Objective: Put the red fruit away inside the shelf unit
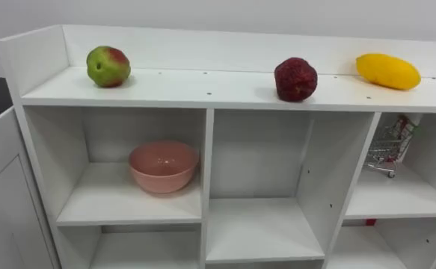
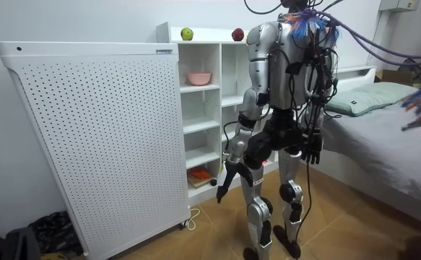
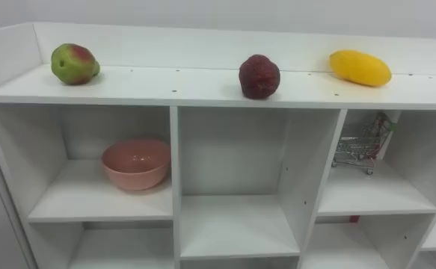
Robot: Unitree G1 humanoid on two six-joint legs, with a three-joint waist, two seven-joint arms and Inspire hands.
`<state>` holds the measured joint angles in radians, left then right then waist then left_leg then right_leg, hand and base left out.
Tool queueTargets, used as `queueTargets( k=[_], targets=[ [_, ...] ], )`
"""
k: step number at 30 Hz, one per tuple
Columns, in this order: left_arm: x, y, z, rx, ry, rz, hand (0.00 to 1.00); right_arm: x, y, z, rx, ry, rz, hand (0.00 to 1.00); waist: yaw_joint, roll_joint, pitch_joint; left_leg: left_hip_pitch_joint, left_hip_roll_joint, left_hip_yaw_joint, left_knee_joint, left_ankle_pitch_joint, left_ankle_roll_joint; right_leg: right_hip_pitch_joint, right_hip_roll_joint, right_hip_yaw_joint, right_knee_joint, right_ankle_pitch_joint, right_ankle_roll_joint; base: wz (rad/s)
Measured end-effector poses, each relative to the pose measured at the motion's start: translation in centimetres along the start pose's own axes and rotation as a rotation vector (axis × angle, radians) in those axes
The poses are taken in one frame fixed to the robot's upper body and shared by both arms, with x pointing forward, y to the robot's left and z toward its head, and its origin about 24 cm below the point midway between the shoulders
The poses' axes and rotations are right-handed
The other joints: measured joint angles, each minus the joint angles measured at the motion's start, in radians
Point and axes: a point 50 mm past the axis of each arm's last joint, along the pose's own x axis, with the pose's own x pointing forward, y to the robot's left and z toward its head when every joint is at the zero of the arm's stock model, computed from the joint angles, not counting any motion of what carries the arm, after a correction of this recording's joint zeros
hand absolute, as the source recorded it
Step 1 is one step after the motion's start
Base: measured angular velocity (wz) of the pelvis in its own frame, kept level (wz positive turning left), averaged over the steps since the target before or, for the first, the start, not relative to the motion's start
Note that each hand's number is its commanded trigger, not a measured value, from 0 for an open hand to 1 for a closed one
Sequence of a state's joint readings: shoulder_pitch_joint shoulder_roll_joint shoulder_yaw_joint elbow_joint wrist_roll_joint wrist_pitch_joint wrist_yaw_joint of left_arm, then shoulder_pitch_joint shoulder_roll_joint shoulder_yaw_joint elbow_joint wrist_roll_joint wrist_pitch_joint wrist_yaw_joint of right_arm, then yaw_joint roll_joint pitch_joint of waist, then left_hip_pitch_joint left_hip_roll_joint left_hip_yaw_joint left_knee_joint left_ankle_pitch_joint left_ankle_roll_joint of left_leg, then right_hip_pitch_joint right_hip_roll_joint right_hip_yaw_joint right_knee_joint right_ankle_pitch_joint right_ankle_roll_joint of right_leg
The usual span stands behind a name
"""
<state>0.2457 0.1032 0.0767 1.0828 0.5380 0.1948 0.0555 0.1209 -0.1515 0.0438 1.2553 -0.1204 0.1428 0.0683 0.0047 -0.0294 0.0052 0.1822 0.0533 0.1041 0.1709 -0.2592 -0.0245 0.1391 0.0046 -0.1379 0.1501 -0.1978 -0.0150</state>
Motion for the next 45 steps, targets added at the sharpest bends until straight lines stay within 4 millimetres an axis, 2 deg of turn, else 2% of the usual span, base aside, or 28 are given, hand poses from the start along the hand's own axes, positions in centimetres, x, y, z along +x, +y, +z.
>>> queueTargets(
  k=[11, 15, 18, 20, 23, 25, 26, 28, 29, 31, 33, 34, 35, 37, 41, 45],
  targets=[
    [0.0, -0.6, -0.4, -0.034, 0.019, -0.024, 0.0, 0.0, 0.1, -0.7, -0.002, 0.031, -0.002, 0.0, 0.001, 0.012, -0.0008, 0.013, -0.001, -0.003, -0.002, 0.0, 0.0, 0.006, -0.001, 0.001, 0.001, -0.002, 0.0, 0.0],
    [0.0, -0.5, -0.2, -0.033, 0.005, -0.017, 0.0, 0.0, -0.1, -0.7, 0.039, 0.025, -0.04, 0.0, 0.002, 0.013, 0.0022, 0.022, -0.002, -0.003, -0.005, 0.0, 0.0, 0.018, -0.002, 0.002, -0.001, -0.003, 0.002, 0.0],
    [0.0, -0.3, 0.3, -0.032, -0.024, -0.009, 0.0, 0.0, -0.3, -0.5, 0.156, 0.004, -0.066, 0.0, 0.004, 0.016, 0.0027, 0.022, -0.003, -0.003, -0.004, 0.0, 0.0, 0.016, -0.002, 0.003, 0.001, -0.003, 0.002, -0.02],
    [0.0, -0.2, 0.6, -0.037, -0.044, -0.006, 0.0, 0.0, -0.6, 0.3, 0.211, -0.038, -0.08, 0.0, 0.005, 0.015, 0.0031, 0.019, -0.003, -0.002, -0.004, 0.0, 0.0, 0.009, -0.002, 0.01, 0.003, -0.003, 0.002, -0.12],
    [0.0, -0.1, 0.8, -0.061, -0.067, 0.001, 0.0, -0.6, -1.8, 3.7, 0.269, -0.219, -0.124, 0.0, 0.005, 0.015, 0.0021, 0.022, -0.003, 0.001, -0.005, 0.0, 0.0, 0.004, 0.004, 0.028, 0.005, -0.001, 0.002, -0.16],
    [0.0, 0.1, 1.0, -0.068, -0.086, 0.019, 0.0, -1.7, -2.6, 6.9, 0.288, -0.37, -0.162, 0.0, 0.003, 0.015, 0.002, 0.023, -0.004, 0.003, -0.005, 0.0, 0.0, 0.003, 0.007, 0.026, 0.006, 0.0, 0.002, -0.08],
    [0.0, 0.2, 1.1, -0.084, -0.095, 0.03, 0.0, -2.7, -3.1, 9.3, 0.301, -0.492, -0.186, 0.0, 0.003, 0.015, 0.0019, 0.023, -0.004, 0.003, -0.004, 0.0, 0.0, 0.001, 0.007, 0.025, 0.006, 0.0, 0.002, 0.0],
    [0.0, 0.6, 1.5, -0.097, -0.126, 0.061, 0.0, -5.7, -4.1, 13.5, 0.326, -0.731, -0.238, 0.0, 0.004, 0.01, 0.001, 0.024, -0.003, 0.003, -0.005, 0.0, 0.0, 0.001, 0.007, 0.025, 0.005, 0.001, 0.002, 0.02],
    [0.0, 0.7, 1.5, -0.099, -0.131, 0.066, 0.0, -6.7, -4.3, 14.5, 0.329, -0.792, -0.251, 0.0, 0.008, 0.012, 0.0013, 0.023, -0.003, 0.003, -0.005, 0.0, 0.0, 0.001, 0.008, 0.024, 0.006, 0.001, 0.002, 0.0],
    [0.0, 0.9, 1.4, -0.104, -0.145, 0.086, 0.0, -10.7, -4.7, 17.8, 0.346, -1.04, -0.295, 0.0, 0.012, 0.009, 0.0027, 0.023, 0.001, 0.002, -0.007, 0.0, 0.0, 0.003, 0.013, 0.028, 0.005, 0.002, 0.0, -0.02],
    [0.0, 1.3, 1.3, -0.102, -0.149, 0.111, 0.0, -12.9, -5.0, 19.0, 0.366, -1.175, -0.325, 0.0, 0.021, 0.007, 0.001, 0.022, 0.004, 0.001, -0.007, 0.0, 0.0, 0.005, 0.016, 0.027, 0.002, 0.002, 0.0, 0.06],
    [0.0, 1.6, 1.3, -0.101, -0.155, 0.125, 0.0, -14.0, -5.2, 19.4, 0.379, -1.229, -0.342, 0.0, 0.025, -0.001, 0.002, 0.02, 0.006, -0.001, -0.007, 0.0, 0.0, 0.005, 0.017, 0.024, 0.002, 0.002, 0.0, 0.07],
    [0.0, 1.6, 1.2, -0.101, -0.157, 0.129, 0.0, -14.5, -5.2, 19.6, 0.385, -1.251, -0.348, 0.0, 0.026, -0.003, 0.0018, 0.019, 0.006, 0.0, -0.007, 0.0, 0.0, 0.005, 0.017, 0.024, 0.002, 0.002, 0.0, 0.0],
    [-0.1, 1.3, 0.7, -0.09, -0.149, 0.122, 0.0, -16.6, -5.2, 20.3, 0.398, -1.353, -0.358, 0.0, 0.029, -0.006, 0.0021, 0.015, 0.004, 0.0, -0.007, 0.0, 0.0, 0.003, 0.016, 0.025, 0.003, 0.002, 0.0, -0.09],
    [-0.1, 1.1, 0.4, -0.078, -0.151, 0.122, 0.0, -18.6, -5.0, 21.1, 0.41, -1.456, -0.361, 0.0, 0.029, -0.004, 0.0003, 0.011, 0.002, 0.0, -0.007, 0.0, 0.0, -0.003, 0.014, 0.025, 0.003, 0.002, 0.0, -0.02],
    [-0.2, 0.9, -0.1, -0.078, -0.141, 0.127, 0.0, -21.0, -5.2, 22.2, 0.434, -1.571, -0.373, 0.0, 0.03, 0.011, -0.0091, 0.001, 0.003, 0.0, -0.007, 0.0, 0.0, -0.017, 0.015, 0.025, 0.004, 0.006, -0.002, 0.0]
  ],
)
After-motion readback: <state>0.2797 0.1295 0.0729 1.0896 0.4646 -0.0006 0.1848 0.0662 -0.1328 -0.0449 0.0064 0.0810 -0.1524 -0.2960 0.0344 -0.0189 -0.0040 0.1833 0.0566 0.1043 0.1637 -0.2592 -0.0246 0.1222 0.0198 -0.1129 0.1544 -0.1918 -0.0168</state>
